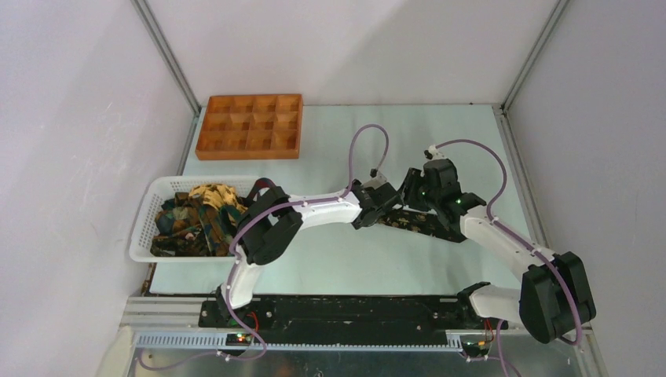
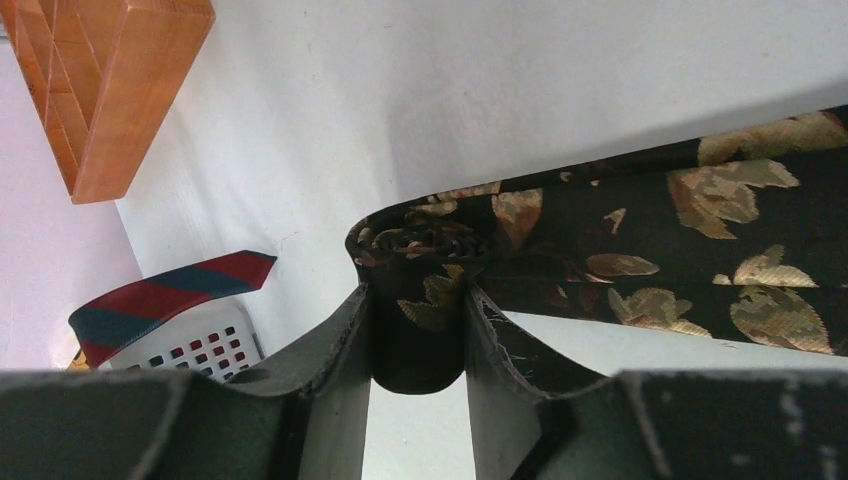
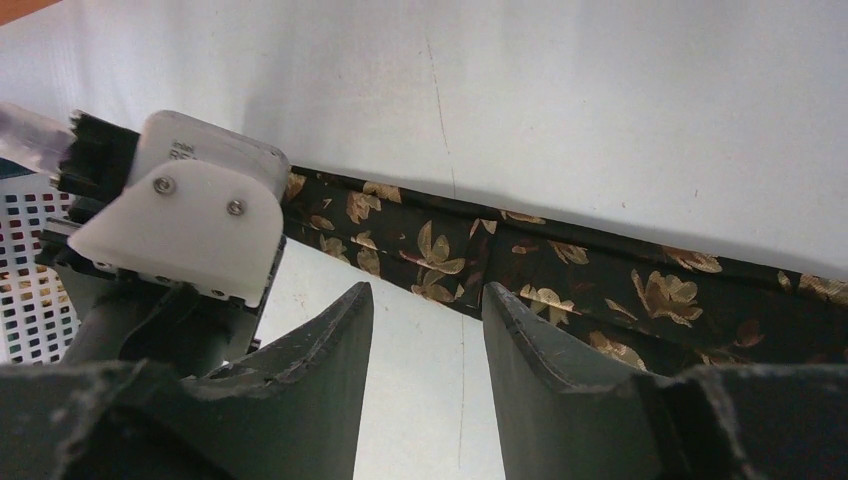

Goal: Roll the ties
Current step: Roll the tie at the center of the board.

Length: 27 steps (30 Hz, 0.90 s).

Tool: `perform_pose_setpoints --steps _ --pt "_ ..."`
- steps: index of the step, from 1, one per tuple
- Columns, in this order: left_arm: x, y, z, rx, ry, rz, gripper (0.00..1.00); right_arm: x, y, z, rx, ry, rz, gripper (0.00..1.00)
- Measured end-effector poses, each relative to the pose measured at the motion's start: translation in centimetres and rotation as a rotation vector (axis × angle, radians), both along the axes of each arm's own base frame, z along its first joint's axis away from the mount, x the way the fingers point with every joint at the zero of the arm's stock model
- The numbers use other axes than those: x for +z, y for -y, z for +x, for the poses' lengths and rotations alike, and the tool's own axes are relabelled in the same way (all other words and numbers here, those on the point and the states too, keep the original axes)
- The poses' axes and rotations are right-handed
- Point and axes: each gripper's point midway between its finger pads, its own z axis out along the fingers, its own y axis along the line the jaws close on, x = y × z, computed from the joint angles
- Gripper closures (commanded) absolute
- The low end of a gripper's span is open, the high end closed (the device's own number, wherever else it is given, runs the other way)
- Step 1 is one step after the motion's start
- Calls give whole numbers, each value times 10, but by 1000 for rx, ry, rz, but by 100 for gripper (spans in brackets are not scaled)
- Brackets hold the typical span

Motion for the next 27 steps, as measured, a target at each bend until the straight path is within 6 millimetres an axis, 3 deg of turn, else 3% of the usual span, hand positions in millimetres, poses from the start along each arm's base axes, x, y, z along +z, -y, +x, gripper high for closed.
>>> perform_pose_setpoints --steps 16,27 --pt "-4 18 -8 -36 -54 -26 52 -4 5 -2 -12 -12 -5 52" --pt "-7 21 -10 -42 -69 -35 57 -6 7 -3 -15 -19 -7 52"
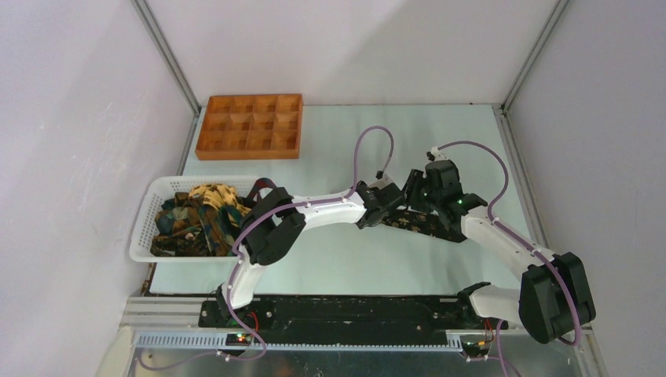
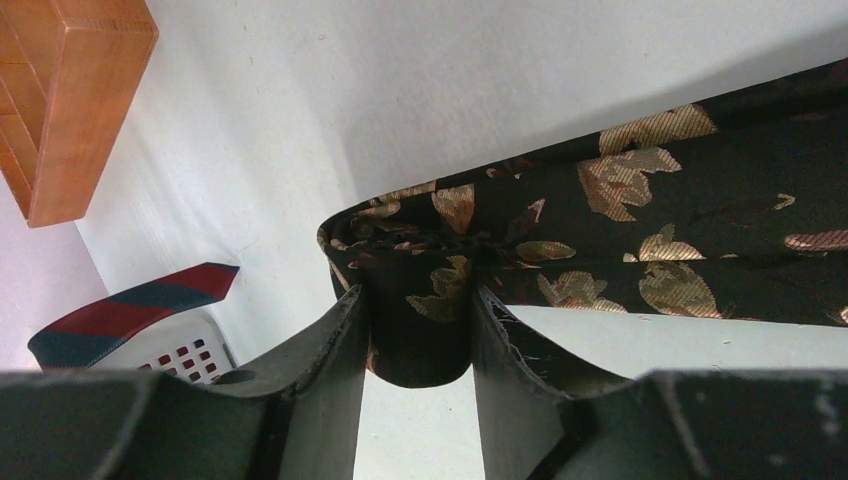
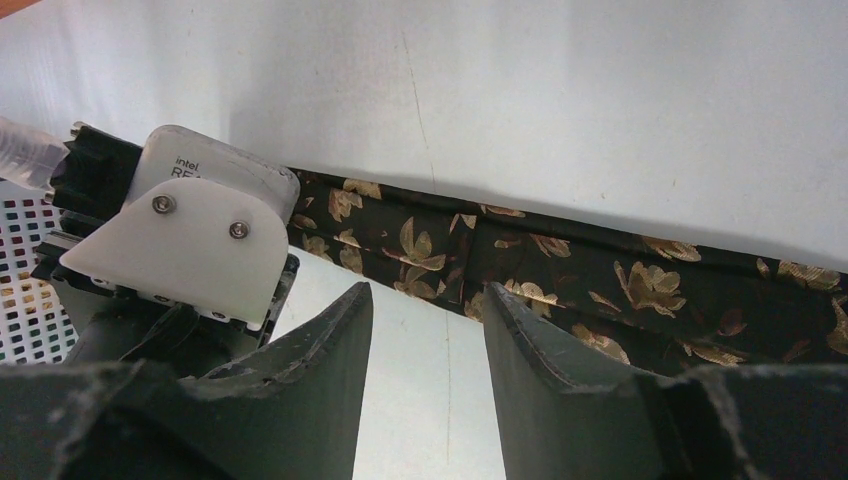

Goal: Roll the ties
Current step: Roll the tie at the center of the board.

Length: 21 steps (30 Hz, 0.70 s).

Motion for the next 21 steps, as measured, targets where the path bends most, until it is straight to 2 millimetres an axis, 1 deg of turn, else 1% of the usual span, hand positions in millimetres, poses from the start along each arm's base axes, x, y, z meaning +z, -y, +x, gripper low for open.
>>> perform_pose_setpoints --steps 5,8,9,11,13,19,21 --pt "0 0 0 1 5 3 57 -3 -1 -1 0 -13 3 54" --pt "1 -1 1 2 8 7 57 -13 -2 -2 -2 -45 -3 65" --pt "0 -1 0 1 8 8 57 -18 -2 -2 -3 -62 -7 67" --pt "0 -1 1 3 12 12 57 -29 -4 -4 -5 -97 -15 77" --pt "0 -1 1 3 13 14 57 -40 -4 -7 -10 -135 -26 83" --pt "0 -2 1 4 13 14 57 -66 3 -12 -48 -215 -73 97" --pt "0 -2 1 4 14 14 57 -72 7 -14 -65 -239 -89 98"
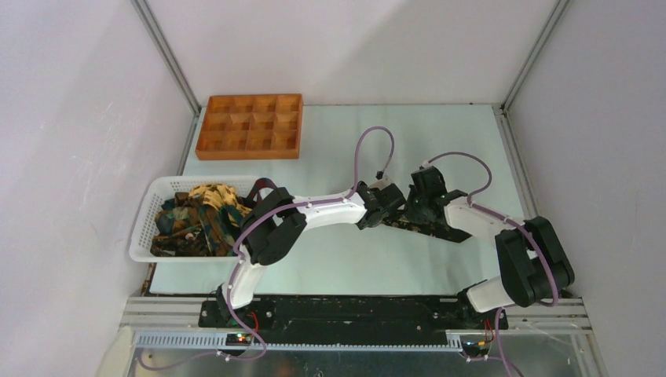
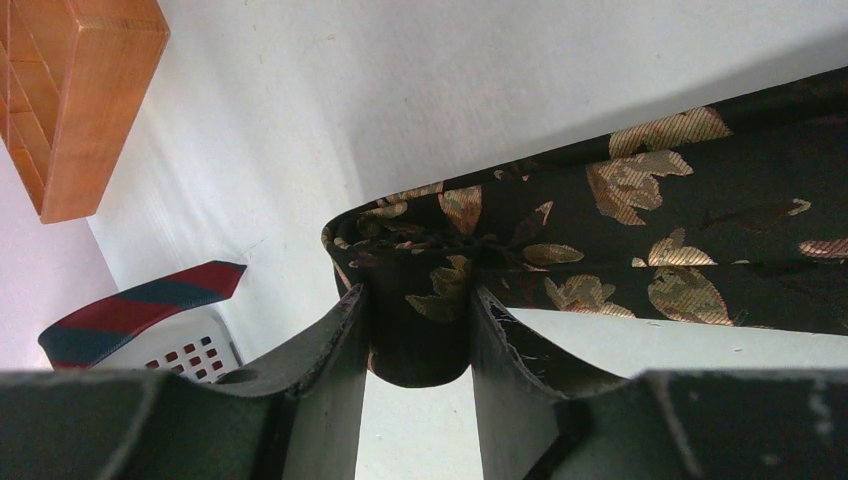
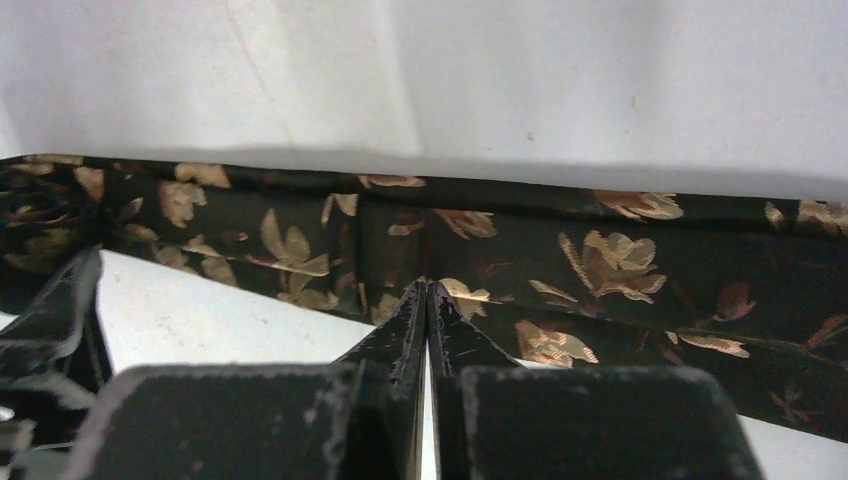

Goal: Roll the ties
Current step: Roll the tie at the center of the board.

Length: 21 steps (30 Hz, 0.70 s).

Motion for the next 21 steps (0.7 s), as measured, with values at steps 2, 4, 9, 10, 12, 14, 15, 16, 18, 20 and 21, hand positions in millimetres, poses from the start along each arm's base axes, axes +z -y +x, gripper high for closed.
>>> perform_pose_setpoints --steps 2,4,9,10,12,14,15,16,18,20,21 --pt "0 0 0 1 2 1 57 -6 3 -1 -14 -17 -19 100" --pt "0 -1 1 1 4 3 58 -11 6 -3 -27 -34 -34 100" --pt "0 -2 1 4 7 8 58 -22 10 -2 -51 -64 -47 100" --pt "0 -2 2 6 10 10 58 -22 10 -2 -51 -66 -44 100" --pt "0 -4 3 10 15 17 58 -23 9 0 -52 -66 -38 100" --pt "0 -6 5 15 20 24 58 -23 6 3 -49 -63 -27 100" --pt "0 -7 6 18 22 26 58 -23 5 5 -49 -61 -23 100" --pt "0 -8 7 21 23 26 58 -23 5 7 -50 -58 -19 100" --pt "0 -11 9 29 27 30 58 -23 3 10 -51 -51 -12 100" --pt "0 -15 11 38 31 39 58 -23 2 12 -54 -46 -5 100" --pt "0 -17 11 41 33 45 58 -23 2 13 -56 -45 -3 100"
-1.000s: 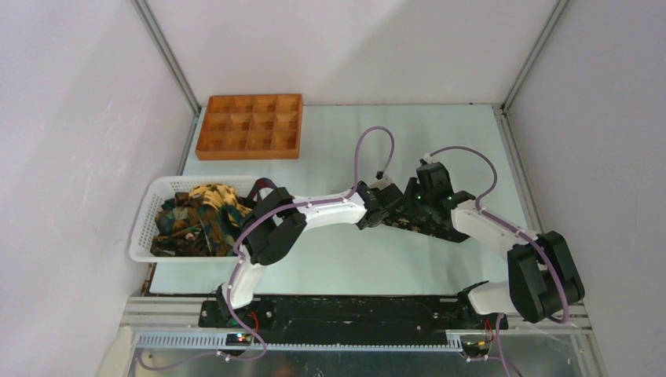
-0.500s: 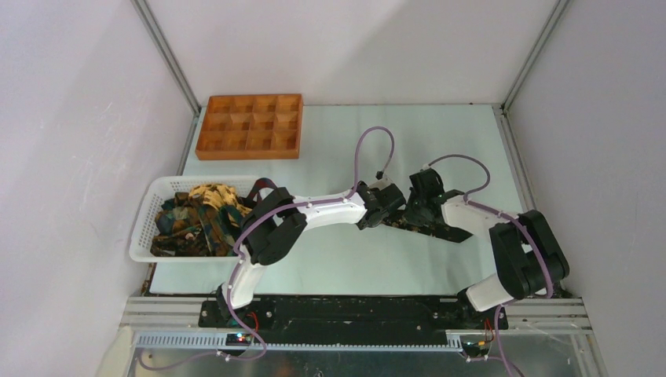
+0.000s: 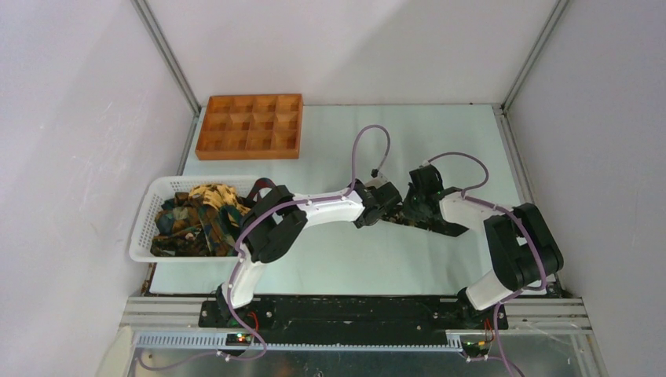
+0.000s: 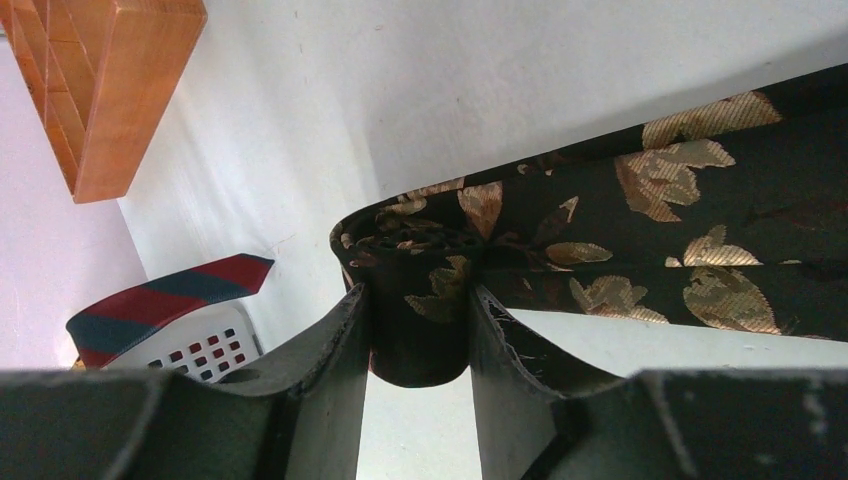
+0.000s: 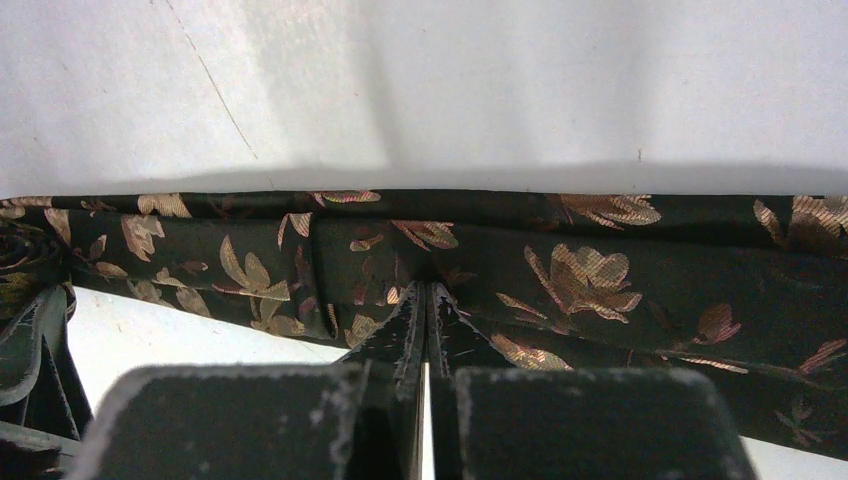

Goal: Roll the ties
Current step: Roll the tie at the center of the board.

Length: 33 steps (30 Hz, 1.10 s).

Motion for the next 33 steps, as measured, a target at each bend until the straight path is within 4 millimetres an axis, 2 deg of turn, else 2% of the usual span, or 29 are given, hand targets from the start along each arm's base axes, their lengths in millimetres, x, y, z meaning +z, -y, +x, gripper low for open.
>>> perform_pose_setpoints --steps 17,33 --pt "0 -16 11 40 36 50 58 0 -4 7 -5 17 21 100" --pt "-9 -12 6 24 -20 22 54 0 -3 7 -5 15 27 100"
